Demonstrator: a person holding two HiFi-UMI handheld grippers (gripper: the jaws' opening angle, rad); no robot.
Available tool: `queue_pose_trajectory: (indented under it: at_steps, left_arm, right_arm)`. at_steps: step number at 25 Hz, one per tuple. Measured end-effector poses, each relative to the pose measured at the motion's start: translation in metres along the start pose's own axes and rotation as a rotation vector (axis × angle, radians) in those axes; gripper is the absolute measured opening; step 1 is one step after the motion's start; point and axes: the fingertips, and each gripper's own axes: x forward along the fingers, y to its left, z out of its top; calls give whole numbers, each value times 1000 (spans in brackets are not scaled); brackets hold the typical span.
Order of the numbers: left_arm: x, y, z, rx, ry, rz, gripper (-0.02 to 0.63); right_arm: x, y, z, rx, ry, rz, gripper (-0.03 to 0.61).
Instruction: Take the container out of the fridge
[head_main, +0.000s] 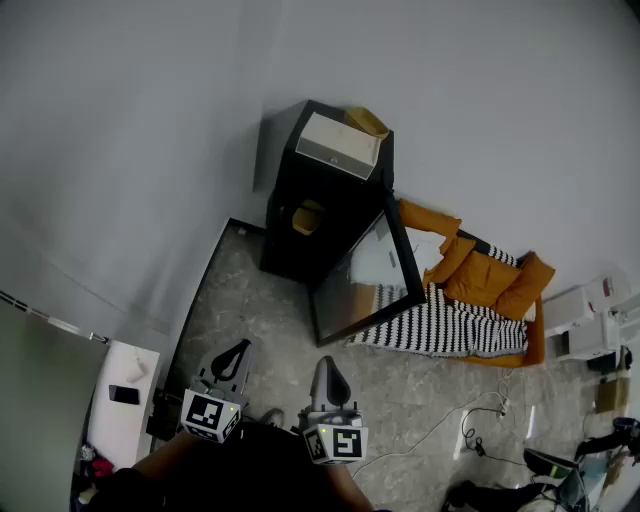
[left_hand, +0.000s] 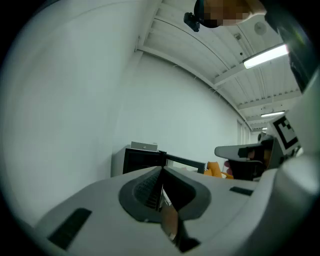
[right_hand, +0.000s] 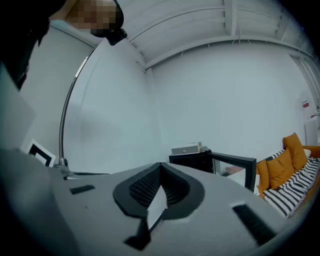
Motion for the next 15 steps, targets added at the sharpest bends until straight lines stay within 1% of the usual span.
queue_pose_trajectory:
  at_steps: [5, 11, 15]
  left_arm:
    - [-4, 6, 22, -12, 6, 9, 6]
    - [-5, 12, 14, -9, -2, -17, 6]
    - [-4, 27, 28, -11, 2, -10, 6]
  right_arm:
    - [0, 6, -2, -3, -1, -4, 0]
    - [1, 12, -2, 25, -16, -23, 0]
    - [9, 20, -2, 23, -22, -41, 0]
